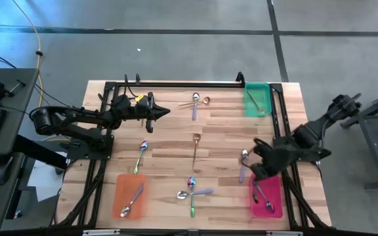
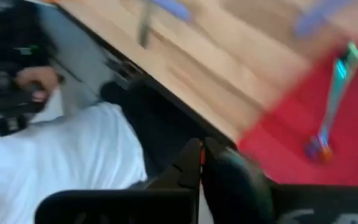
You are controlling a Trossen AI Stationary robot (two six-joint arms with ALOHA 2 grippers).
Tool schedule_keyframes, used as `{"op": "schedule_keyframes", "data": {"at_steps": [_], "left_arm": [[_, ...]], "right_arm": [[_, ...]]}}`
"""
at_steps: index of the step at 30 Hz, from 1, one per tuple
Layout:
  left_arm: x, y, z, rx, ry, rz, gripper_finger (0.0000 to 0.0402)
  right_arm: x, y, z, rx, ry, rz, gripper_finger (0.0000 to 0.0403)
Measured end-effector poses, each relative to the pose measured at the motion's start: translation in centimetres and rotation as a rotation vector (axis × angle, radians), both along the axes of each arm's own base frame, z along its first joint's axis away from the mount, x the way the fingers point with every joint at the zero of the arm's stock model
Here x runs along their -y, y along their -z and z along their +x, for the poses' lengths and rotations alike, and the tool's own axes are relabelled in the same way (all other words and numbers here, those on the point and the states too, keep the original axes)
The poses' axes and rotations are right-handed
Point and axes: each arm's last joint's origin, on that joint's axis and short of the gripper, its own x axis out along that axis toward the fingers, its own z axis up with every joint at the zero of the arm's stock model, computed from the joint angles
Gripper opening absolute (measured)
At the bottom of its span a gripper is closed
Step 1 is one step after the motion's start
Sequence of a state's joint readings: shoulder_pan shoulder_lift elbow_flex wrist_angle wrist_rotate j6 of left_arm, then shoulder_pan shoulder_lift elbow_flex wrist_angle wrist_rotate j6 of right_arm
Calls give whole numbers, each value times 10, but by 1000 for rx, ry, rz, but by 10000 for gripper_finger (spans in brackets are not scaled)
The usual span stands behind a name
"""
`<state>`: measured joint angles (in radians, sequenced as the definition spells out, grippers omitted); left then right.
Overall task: Sort silverware by color (type)
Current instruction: Put the blue spoon into the red bin, then put the golden spoon into the green bin
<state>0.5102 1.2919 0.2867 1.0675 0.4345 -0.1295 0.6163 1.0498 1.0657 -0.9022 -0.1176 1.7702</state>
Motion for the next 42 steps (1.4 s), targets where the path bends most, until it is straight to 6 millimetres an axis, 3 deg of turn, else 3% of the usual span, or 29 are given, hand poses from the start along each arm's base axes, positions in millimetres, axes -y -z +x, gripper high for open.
{"op": "schedule_keyframes", "data": {"at_steps": [6, 13, 22, 28, 35, 42], "left_arm": [[0, 0, 0, 0, 0, 1, 0], [0, 0, 0, 0, 0, 3, 0], [0, 0, 0, -1, 0, 2, 0], [0, 0, 0, -1, 0, -1, 0], [0, 0, 0, 0, 1, -8, 0], [0, 0, 0, 0, 1, -9, 0]], "right_arm": [[-12, 12, -16, -236, 37, 2, 0], [-15, 28, -10, -367, -50, -33, 0], [-8, 95, 1, -356, -150, 73, 0], [-1, 131, -1, -362, -183, 143, 0], [3, 138, -2, -360, -211, 145, 8], [1, 131, -1, -351, -235, 166, 82]]}}
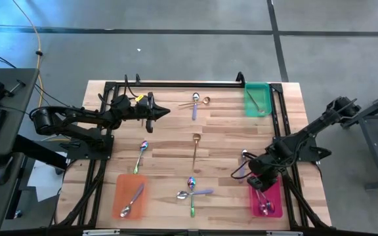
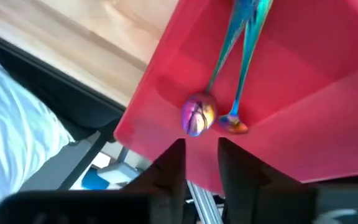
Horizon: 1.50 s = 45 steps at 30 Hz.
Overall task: Sort silverware by color (type)
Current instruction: Put the golden spoon into the green bin
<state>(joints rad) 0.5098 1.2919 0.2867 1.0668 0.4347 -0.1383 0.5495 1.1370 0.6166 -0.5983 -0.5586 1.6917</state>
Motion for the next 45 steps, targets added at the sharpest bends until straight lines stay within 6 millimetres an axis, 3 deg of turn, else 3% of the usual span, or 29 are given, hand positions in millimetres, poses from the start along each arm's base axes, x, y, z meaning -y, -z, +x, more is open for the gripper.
{"op": "schedule_keyframes", "data": {"at_steps": [5, 10, 13, 18, 24, 30, 38, 45], "left_arm": [[0, 0, 0, 0, -1, 0, 0], [0, 0, 0, -1, -1, -1, 0], [0, 0, 0, -1, -2, -2, 0], [0, 0, 0, -1, -2, -11, 0], [0, 1, 0, -4, -3, -12, 0], [0, 3, 0, -31, -2, -32, 0], [2, 7, 1, -62, 6, -50, 0], [5, 14, 3, -127, -30, -76, 0]], "right_arm": [[-1, -12, 1, -1, -46, 7, 104], [1, -40, 2, 49, -92, -106, 58], [5, -59, 7, 175, -125, -211, 13], [23, -68, 23, 430, -146, -378, 6], [50, -46, 53, 801, -210, -504, 1], [88, -18, 71, 1168, -88, -616, 0], [130, 16, 88, 1020, -40, -839, 0], [142, 44, 124, 920, -32, -837, 0]]}}
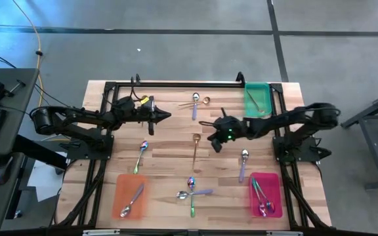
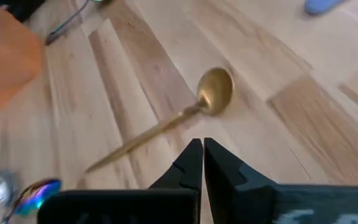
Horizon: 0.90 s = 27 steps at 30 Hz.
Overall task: Sort silverware by color (type)
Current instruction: Put the golden spoon into the green bin
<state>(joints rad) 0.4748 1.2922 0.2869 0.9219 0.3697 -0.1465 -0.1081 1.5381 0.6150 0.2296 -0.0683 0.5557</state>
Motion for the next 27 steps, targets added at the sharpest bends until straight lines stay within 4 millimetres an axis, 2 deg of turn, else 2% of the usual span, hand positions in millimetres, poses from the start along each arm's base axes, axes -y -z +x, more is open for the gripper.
{"op": "schedule_keyframes", "data": {"at_steps": [4, 9, 13, 19, 27], "left_arm": [[-6, 1, 7, -117, -65, -44, 0], [-22, -16, 29, -368, -79, 8, 0], [-37, -25, 50, -486, -69, 57, 1], [-59, -1, 82, -623, -72, 121, 24], [-84, 12, 115, -777, -111, 93, 94]], "right_arm": [[8, 4, 20, -24, 4, -43, 0], [15, -4, 30, -61, -70, -126, 0], [16, -16, 23, -48, -109, -185, 0], [15, -25, -1, -1, -49, -272, 0], [13, -28, -16, 62, -12, -283, 0]]}}
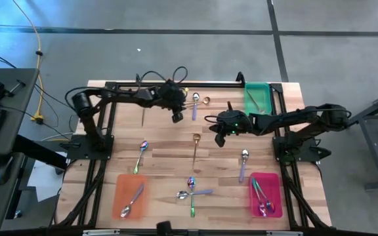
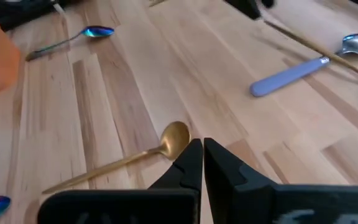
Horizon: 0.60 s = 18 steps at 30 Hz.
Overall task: Sort silverware by color (type)
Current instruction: Put the golden spoon into the green bin
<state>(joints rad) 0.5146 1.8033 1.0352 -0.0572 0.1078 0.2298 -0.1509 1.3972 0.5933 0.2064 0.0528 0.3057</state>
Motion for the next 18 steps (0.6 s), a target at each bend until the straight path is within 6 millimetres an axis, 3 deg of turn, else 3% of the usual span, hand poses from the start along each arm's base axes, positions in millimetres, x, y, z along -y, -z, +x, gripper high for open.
{"op": "schedule_keyframes", "data": {"at_steps": [7, 18], "left_arm": [[-21, 13, 15, -101, -26, -16, 139], [-36, 39, 17, -179, -64, -61, 124]], "right_arm": [[0, 1, 0, -6, -3, -4, 0], [0, 1, -1, -11, -11, -14, 0]]}}
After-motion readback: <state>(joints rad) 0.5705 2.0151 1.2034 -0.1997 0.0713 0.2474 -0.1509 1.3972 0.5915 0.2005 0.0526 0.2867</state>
